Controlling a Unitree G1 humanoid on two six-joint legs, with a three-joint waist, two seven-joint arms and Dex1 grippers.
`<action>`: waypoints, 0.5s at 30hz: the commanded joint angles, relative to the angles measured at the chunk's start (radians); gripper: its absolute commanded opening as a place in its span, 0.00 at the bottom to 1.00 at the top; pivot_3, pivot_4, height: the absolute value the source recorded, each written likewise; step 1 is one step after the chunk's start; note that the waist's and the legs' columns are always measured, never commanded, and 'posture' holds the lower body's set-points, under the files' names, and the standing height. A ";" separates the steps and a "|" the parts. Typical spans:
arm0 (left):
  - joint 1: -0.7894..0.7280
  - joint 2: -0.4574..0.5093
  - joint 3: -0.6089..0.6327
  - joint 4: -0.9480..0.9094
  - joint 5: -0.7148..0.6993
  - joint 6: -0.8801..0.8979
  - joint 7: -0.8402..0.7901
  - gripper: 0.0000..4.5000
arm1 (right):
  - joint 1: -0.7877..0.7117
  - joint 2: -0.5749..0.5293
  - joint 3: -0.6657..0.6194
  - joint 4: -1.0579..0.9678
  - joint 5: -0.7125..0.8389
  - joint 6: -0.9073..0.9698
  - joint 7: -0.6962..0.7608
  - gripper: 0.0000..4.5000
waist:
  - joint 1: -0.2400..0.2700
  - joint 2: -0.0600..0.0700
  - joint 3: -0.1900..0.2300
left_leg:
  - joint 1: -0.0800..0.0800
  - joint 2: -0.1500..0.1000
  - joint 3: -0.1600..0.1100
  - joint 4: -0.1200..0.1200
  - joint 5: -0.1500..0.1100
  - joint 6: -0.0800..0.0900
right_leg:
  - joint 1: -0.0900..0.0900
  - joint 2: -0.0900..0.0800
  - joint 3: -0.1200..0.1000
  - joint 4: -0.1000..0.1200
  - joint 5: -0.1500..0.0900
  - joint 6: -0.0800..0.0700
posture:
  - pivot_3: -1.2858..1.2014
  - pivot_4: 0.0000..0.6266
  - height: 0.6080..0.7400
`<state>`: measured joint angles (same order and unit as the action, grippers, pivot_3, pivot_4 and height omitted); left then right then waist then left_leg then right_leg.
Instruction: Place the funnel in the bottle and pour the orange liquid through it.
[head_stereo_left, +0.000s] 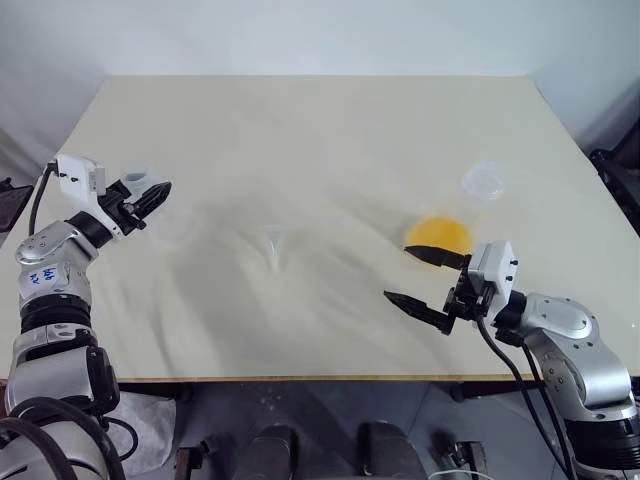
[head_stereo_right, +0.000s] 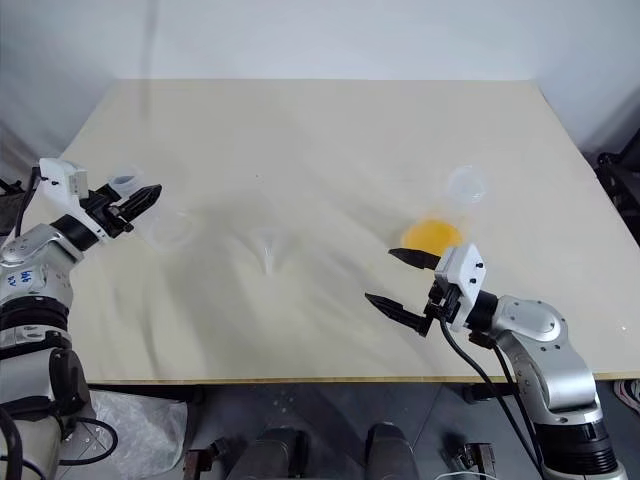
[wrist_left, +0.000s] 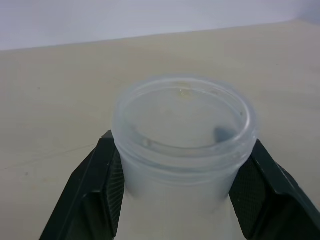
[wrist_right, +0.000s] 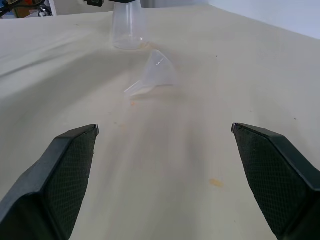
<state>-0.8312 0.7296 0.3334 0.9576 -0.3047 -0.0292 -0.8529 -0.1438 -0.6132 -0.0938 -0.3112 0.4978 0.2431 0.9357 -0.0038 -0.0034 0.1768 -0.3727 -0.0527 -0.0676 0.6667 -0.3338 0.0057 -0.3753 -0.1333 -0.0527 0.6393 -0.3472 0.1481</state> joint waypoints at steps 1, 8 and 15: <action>-0.031 0.056 0.022 -0.023 -0.022 0.007 -0.050 0.54 | 0.008 -0.009 -0.025 -0.044 0.014 -0.006 -0.007 1.00 | 0.000 0.000 0.000 | 0.000 0.000 0.000 0.000 0.000 0.000 | 0.000 0.000 0.000 0.000 0.000 0.000 | 0.52 0.24 1.00; -0.040 0.071 -0.007 -0.238 -0.075 0.153 -0.175 0.54 | 0.018 -0.034 -0.050 -0.044 0.026 -0.006 0.003 1.00 | 0.002 -0.001 0.001 | 0.000 0.000 -0.001 0.001 0.000 0.000 | 0.000 0.000 0.000 0.001 0.000 0.000 | 0.52 0.24 1.00; -0.101 -0.018 -0.115 -0.504 -0.112 0.317 -0.215 0.54 | 0.047 -0.086 -0.074 -0.075 0.076 0.023 0.057 1.00 | 0.005 -0.002 0.001 | -0.001 0.000 -0.003 0.002 0.000 0.000 | 0.000 0.000 0.000 0.001 0.000 0.000 | 0.52 0.24 1.00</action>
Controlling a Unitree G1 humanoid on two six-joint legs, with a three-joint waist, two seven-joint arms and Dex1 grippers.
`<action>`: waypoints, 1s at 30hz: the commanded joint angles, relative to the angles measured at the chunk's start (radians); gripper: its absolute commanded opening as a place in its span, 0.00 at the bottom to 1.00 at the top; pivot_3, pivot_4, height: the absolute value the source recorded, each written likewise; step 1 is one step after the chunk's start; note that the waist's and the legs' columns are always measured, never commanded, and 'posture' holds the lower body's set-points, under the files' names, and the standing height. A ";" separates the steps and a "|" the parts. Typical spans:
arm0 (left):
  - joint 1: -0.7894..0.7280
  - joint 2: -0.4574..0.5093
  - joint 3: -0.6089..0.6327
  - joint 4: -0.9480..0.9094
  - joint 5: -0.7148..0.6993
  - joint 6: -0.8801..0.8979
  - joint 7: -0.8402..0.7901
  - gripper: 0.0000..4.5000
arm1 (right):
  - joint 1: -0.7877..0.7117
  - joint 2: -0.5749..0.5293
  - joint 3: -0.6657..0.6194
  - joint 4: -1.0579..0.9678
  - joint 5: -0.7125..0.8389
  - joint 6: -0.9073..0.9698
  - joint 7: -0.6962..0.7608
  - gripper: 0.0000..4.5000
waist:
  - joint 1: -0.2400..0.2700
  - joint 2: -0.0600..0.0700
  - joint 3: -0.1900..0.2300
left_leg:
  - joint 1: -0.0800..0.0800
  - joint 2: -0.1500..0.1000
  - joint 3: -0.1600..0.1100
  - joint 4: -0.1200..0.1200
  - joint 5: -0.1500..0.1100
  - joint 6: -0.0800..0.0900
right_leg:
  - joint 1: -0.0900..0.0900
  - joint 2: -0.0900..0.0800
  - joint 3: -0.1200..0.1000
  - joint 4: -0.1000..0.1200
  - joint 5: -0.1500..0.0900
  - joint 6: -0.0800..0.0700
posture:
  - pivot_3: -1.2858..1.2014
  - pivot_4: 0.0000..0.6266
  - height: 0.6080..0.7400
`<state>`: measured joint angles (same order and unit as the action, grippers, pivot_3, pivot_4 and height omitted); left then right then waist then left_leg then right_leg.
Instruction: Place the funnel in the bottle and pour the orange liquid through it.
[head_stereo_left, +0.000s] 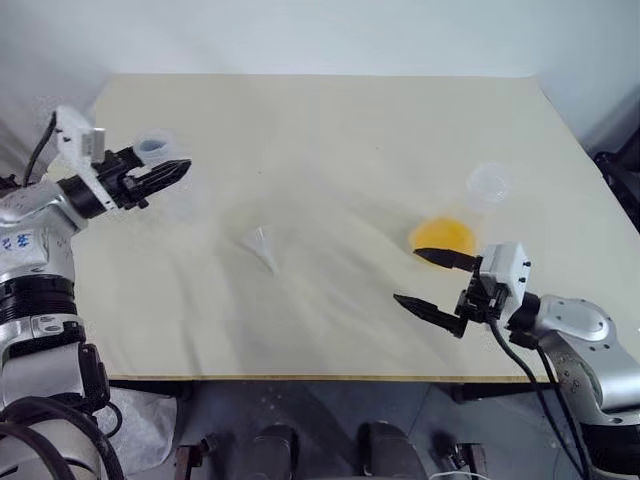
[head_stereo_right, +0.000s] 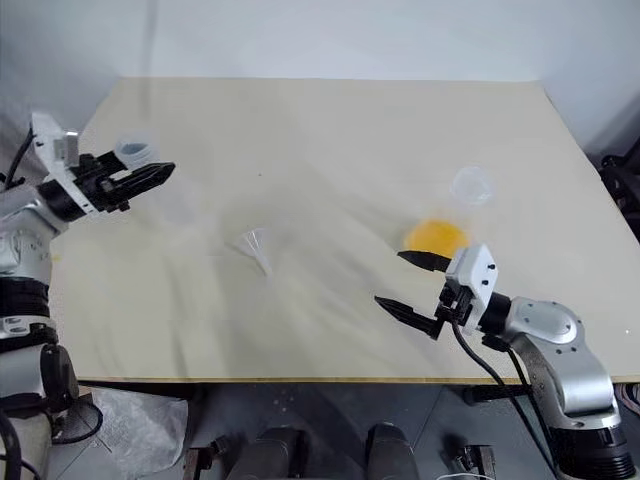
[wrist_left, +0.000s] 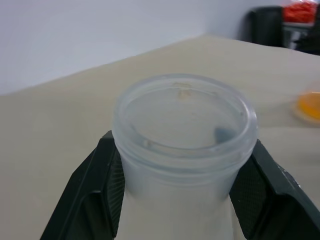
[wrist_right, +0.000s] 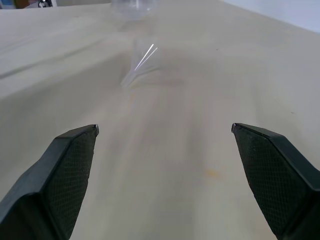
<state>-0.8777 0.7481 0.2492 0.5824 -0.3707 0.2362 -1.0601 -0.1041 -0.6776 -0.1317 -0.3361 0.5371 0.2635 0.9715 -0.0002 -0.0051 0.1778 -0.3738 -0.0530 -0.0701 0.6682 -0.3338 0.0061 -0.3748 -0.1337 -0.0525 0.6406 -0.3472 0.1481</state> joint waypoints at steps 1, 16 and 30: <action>-0.066 -0.059 -0.049 -0.167 -0.054 0.082 -0.002 0.54 | 0.013 -0.029 -0.044 -0.052 0.039 0.002 0.027 1.00 | 0.002 0.000 0.000 | 0.000 0.000 0.000 0.001 0.000 0.000 | 0.000 0.000 0.000 0.000 0.000 0.000 | 0.52 0.24 1.00; -0.069 -0.431 -0.338 -0.315 -0.053 0.155 -0.044 0.54 | 0.158 -0.018 -0.149 -0.155 0.048 0.001 -0.065 1.00 | 0.000 -0.001 0.001 | -0.002 -0.001 0.003 0.002 0.000 0.000 | 0.000 0.002 0.001 -0.002 0.000 0.000 | 0.52 0.24 1.00; -0.052 -0.498 -0.430 -0.203 0.069 0.034 -0.056 0.54 | 0.275 0.002 -0.188 -0.249 0.042 -0.009 -0.155 1.00 | 0.023 -0.001 0.001 | -0.002 -0.001 0.003 0.003 0.000 0.001 | 0.001 0.001 0.001 -0.004 0.000 0.000 | 0.52 0.24 1.00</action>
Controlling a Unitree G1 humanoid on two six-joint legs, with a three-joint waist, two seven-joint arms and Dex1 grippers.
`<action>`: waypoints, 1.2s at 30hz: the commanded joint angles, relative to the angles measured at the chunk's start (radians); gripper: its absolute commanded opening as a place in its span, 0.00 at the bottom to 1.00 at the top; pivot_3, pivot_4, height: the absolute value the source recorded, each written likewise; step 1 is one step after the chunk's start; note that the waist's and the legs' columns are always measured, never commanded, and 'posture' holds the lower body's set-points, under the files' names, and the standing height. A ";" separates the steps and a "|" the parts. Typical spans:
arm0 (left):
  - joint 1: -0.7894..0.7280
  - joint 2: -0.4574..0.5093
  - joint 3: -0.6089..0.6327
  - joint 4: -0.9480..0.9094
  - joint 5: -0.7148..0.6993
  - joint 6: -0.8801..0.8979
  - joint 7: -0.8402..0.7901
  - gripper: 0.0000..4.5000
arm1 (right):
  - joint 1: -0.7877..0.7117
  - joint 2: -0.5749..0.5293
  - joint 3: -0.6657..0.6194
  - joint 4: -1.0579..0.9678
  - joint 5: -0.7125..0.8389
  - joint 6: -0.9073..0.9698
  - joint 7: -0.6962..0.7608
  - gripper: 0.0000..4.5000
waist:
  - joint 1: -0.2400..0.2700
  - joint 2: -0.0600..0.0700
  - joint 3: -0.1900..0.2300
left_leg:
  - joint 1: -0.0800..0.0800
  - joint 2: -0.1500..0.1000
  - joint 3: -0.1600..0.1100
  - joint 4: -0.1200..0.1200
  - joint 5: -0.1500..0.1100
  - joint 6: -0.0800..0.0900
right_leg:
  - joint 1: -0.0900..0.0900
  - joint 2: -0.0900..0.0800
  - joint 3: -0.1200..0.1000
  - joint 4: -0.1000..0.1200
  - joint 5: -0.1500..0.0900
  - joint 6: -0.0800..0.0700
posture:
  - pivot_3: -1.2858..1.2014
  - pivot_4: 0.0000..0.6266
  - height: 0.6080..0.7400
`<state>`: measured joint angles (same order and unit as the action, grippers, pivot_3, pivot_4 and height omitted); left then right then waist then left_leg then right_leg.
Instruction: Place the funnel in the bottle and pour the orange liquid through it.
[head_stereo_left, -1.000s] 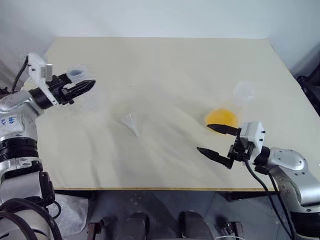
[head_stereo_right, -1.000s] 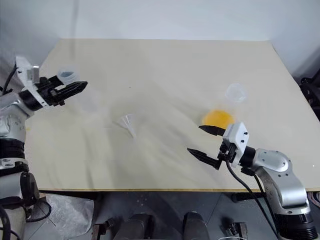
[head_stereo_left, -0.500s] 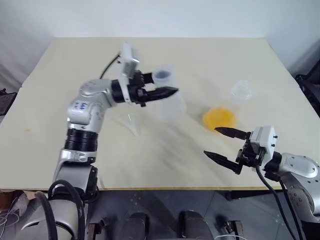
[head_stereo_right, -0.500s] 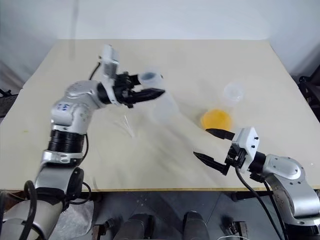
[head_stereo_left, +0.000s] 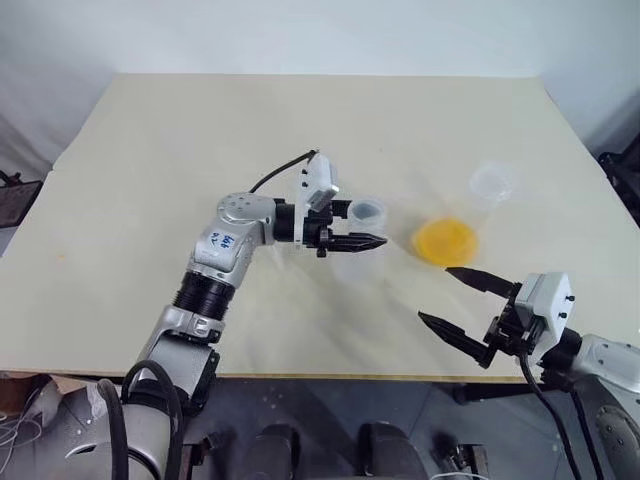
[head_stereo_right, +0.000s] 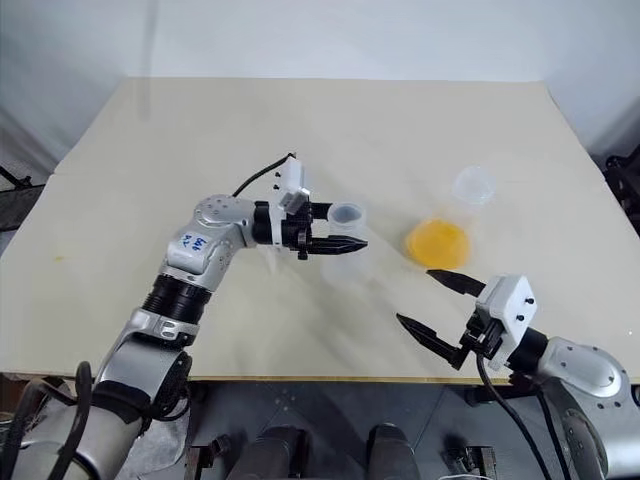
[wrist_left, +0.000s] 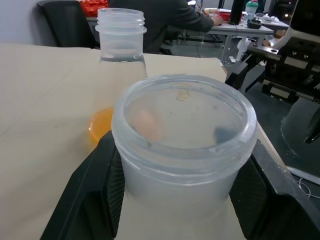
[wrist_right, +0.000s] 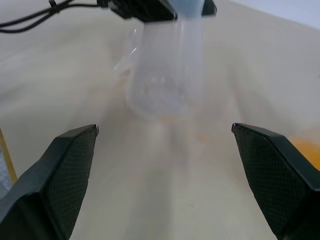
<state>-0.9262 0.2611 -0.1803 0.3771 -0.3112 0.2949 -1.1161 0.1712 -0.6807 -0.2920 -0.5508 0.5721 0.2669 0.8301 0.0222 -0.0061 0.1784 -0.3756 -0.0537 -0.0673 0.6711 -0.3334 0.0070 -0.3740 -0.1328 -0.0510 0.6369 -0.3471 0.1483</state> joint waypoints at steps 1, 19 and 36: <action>-0.003 -0.013 -0.004 0.005 0.014 -0.025 -0.001 0.54 | 0.000 0.004 -0.027 -0.034 0.006 -0.013 -0.016 1.00 | 0.001 0.000 0.000 | 0.000 0.000 0.000 0.000 0.000 0.000 | 0.000 0.000 0.000 0.000 0.000 0.000 | 0.52 0.24 1.00; 0.008 0.006 -0.019 -0.013 0.052 -0.017 -0.029 0.99 | -0.044 -0.015 -0.022 0.003 0.005 -0.016 -0.013 1.00 | 0.000 0.000 0.000 | 0.000 -0.002 0.000 0.000 0.000 0.000 | 0.000 0.000 0.000 0.000 0.000 0.000 | 0.52 0.24 1.00; 0.097 0.184 0.043 -0.215 -0.016 0.153 -0.086 0.99 | -0.149 -0.075 -0.027 0.097 0.010 -0.005 0.060 1.00 | -0.001 0.000 0.000 | 0.000 0.000 0.000 0.001 0.000 0.000 | 0.000 0.000 0.000 0.000 0.000 0.000 | 0.52 0.24 1.00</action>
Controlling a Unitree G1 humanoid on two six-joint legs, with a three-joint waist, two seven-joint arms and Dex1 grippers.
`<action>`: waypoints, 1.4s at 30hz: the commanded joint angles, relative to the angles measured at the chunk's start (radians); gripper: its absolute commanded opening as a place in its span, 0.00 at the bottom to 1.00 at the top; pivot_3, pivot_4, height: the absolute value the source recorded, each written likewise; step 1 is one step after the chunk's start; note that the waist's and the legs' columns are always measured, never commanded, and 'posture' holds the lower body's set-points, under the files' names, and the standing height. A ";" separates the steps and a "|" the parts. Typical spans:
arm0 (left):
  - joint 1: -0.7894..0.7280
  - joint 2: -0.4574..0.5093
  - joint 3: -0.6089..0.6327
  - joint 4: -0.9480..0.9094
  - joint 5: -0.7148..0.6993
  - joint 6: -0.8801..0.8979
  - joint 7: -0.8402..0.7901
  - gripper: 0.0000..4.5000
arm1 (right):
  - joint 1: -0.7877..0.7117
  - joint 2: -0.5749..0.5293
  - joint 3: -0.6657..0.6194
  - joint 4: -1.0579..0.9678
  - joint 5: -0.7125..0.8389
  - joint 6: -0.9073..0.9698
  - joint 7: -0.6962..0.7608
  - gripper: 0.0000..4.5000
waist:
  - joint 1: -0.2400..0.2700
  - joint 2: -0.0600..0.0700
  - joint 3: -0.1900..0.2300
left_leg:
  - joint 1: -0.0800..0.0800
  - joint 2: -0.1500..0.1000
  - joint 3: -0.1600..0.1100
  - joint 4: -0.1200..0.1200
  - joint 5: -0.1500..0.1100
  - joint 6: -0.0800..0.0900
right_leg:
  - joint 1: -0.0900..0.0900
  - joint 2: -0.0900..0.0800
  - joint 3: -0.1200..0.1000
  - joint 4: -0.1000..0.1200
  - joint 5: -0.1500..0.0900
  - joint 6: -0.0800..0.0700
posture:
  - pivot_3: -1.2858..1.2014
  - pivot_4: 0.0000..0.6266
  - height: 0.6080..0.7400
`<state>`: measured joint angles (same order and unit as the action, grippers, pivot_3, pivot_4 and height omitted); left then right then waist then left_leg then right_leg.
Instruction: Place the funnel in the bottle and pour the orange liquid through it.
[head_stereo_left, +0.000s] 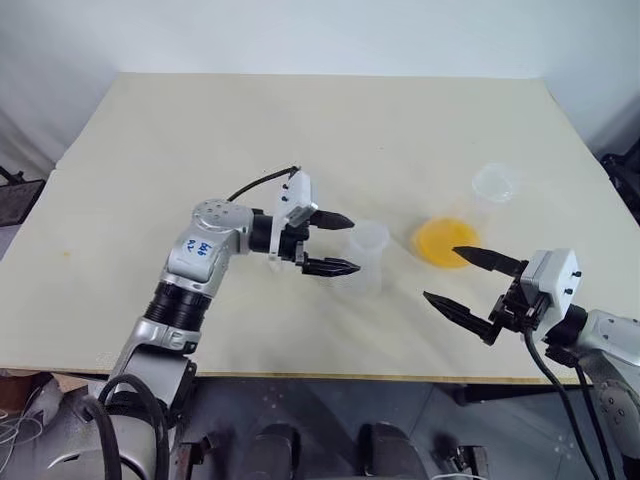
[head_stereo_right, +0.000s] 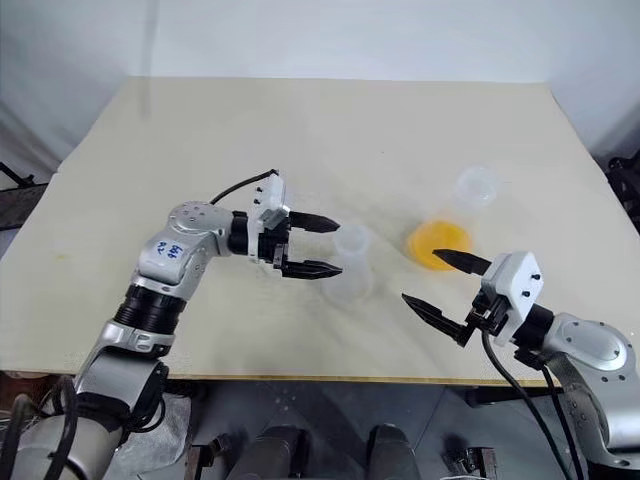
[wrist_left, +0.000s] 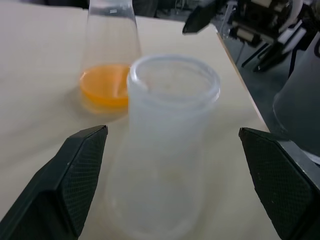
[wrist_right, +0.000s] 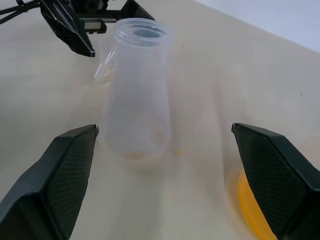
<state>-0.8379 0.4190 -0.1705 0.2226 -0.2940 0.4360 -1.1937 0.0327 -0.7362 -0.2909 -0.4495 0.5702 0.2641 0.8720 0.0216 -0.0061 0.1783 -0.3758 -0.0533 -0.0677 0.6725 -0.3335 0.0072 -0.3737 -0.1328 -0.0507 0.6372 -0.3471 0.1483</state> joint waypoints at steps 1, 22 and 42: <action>0.016 0.041 0.041 -0.073 -0.040 0.021 -0.012 0.99 | -0.013 -0.025 -0.029 0.000 0.013 -0.002 0.025 1.00 | 0.000 0.000 0.000 | 0.000 0.000 0.000 0.000 0.000 0.000 | 0.000 0.000 0.000 0.000 0.000 0.000 | 0.52 0.24 1.00; 0.722 0.323 0.717 -0.482 -0.290 0.118 0.153 0.99 | -0.158 -0.104 -0.005 0.132 0.066 0.044 0.212 1.00 | -0.023 0.001 0.000 | 0.000 0.003 -0.001 -0.002 0.000 0.000 | 0.000 -0.001 0.002 -0.002 0.000 0.000 | 0.52 0.24 1.00; 0.747 0.358 0.622 -0.895 -0.406 0.567 0.709 0.99 | -0.350 -0.107 0.065 0.240 0.036 0.052 0.295 1.00 | 0.001 0.001 0.000 | 0.001 0.004 -0.003 -0.004 0.000 -0.001 | 0.005 0.000 0.006 -0.010 0.000 -0.001 | 0.52 0.24 1.00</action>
<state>-0.0637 0.7545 0.4866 -0.6358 -0.6839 0.9638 -0.5069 -0.3052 -0.8292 -0.2193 -0.1956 0.6006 0.3146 1.1614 0.0223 -0.0051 0.1783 -0.3745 -0.0497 -0.0706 0.6683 -0.3333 0.0065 -0.3691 -0.1330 -0.0454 0.6271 -0.3469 0.1477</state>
